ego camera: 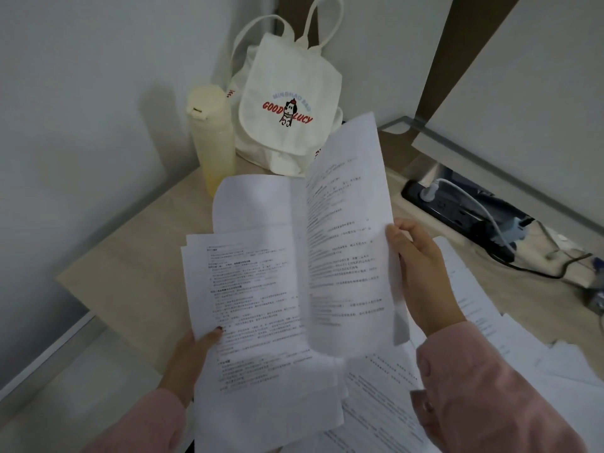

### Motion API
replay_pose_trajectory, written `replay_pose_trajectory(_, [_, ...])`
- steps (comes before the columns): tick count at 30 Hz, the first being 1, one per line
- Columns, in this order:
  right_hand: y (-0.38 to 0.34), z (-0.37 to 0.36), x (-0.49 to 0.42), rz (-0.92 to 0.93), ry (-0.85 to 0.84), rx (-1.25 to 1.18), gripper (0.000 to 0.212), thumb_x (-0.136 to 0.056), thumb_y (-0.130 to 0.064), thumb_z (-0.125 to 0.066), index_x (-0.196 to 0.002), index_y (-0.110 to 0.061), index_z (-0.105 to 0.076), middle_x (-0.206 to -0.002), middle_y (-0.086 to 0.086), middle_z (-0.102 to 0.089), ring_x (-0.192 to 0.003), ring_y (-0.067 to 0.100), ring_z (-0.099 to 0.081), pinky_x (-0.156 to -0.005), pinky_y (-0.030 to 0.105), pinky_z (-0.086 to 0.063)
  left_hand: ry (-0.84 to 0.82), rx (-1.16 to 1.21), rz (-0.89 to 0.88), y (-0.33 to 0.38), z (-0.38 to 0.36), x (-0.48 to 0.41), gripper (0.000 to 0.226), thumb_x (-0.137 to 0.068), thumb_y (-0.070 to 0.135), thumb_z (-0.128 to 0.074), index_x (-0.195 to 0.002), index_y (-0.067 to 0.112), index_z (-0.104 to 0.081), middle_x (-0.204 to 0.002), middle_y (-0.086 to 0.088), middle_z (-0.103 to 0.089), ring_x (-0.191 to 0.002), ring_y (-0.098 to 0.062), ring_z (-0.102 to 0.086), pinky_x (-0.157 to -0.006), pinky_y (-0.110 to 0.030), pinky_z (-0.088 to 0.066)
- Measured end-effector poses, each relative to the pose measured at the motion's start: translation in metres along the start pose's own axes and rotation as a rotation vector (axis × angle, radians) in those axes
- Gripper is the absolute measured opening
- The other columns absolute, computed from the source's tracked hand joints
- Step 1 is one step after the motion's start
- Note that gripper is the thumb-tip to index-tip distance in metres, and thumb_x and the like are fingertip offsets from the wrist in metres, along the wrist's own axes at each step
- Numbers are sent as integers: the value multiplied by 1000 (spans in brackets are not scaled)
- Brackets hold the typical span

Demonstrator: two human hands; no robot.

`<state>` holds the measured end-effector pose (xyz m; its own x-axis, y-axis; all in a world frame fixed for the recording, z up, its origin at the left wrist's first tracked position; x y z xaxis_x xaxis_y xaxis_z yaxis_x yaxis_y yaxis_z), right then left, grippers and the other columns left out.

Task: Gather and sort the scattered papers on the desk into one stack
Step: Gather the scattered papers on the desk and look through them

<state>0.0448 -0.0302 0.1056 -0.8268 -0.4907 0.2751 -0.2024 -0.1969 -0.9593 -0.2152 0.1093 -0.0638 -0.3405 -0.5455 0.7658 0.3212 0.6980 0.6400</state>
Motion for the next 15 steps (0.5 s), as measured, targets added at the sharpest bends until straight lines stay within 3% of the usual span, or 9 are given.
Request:
replay_pose_trajectory(4, [28,6,4,-157,-50,-176,9,-92,-19,-50,-89,-12,-54,-75,-2,-67,-63,9,-63,-55,22,-54,-16,16,2,1,-2,1,36,-90,12,-56,-125,5,-53,-94,-4,-64,-90,-27,-60,-94,-43,-45])
replay_pose_trajectory(7, [64,8,5,-250,2,27,13,-91,-18,-53,-80,-16,-58,-81,5,-63,-74,19,-59,-62,27,-48,-7,55,12,2,-1,3,39,-89,16,-57,-127,6,-53,-115,-12,-63,-98,-28,-58,-100,-42,-42])
replay_pose_trajectory(9, [89,5,6,-310,51,196,16,-91,-15,-52,-76,-19,-58,-79,6,-58,-71,19,-53,-60,26,-41,18,93,37,4,-1,4,52,-89,36,-55,-133,10,-48,-132,-11,-55,-111,-27,-54,-105,-43,-38])
replay_pose_trajectory(12, [118,-8,8,-343,-10,363,10,-91,-13,-49,-84,-14,-55,-82,4,-56,-69,15,-49,-57,23,-38,28,196,95,6,-1,1,74,-84,64,-41,-141,18,-37,-134,-6,-49,-117,-25,-48,-102,-40,-37])
replay_pose_trajectory(15, [134,-24,8,-355,-106,427,7,-91,-13,-48,-88,-14,-54,-85,-1,-55,-70,11,-48,-59,21,-36,-26,175,43,10,-2,3,79,-74,67,-53,-137,20,-42,-129,-1,-52,-118,-22,-48,-107,-42,-35])
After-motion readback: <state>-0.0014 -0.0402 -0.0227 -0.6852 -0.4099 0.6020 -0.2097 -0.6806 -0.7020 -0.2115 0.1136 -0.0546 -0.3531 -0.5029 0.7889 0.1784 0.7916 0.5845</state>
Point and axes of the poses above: each hand's wrist, its own x-axis away from the middle knuckle, its own z-axis out of the back of the hand, y = z × x, the point moved 4 cm from there along -x, towards the middle knuckle
